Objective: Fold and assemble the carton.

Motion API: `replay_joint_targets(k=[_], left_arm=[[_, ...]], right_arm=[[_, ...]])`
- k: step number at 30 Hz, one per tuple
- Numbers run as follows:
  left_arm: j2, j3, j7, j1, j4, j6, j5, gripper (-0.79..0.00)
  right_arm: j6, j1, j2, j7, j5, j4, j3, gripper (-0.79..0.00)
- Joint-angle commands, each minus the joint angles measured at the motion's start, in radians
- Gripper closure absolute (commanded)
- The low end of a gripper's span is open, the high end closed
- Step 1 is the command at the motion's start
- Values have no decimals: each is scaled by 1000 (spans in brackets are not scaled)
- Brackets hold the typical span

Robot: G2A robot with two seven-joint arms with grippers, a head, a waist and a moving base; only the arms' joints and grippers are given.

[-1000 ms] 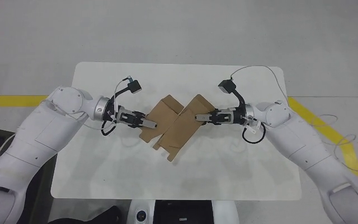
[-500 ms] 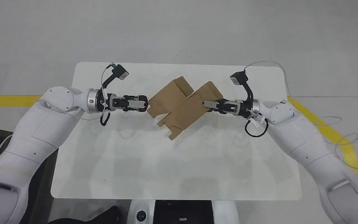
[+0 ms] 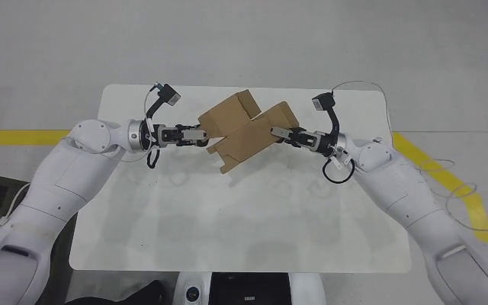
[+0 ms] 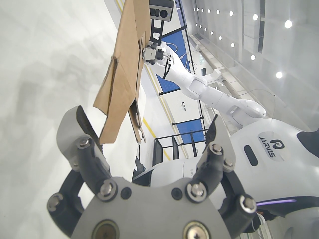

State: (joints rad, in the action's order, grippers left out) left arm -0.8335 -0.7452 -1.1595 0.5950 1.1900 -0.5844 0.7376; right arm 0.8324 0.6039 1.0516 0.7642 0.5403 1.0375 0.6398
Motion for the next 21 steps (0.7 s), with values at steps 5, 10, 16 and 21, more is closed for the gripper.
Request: replay_joint_targets(k=[5, 10, 16, 21], left_arm=[[-7, -25, -25, 8, 5, 14, 27, -785], [-6, -60, -60, 19, 14, 31, 53, -785], [-2, -105, -91, 38, 43, 43, 73, -785], [-2, -133, -84, 54, 57, 53, 60, -785]], right_arm=[[-13, 8, 11, -26, -42, -23, 16, 0], [-24, 13, 19, -40, -82, -30, 28, 0], [-34, 20, 29, -46, -115, -29, 42, 0], [-36, 27, 35, -48, -133, -19, 56, 0]])
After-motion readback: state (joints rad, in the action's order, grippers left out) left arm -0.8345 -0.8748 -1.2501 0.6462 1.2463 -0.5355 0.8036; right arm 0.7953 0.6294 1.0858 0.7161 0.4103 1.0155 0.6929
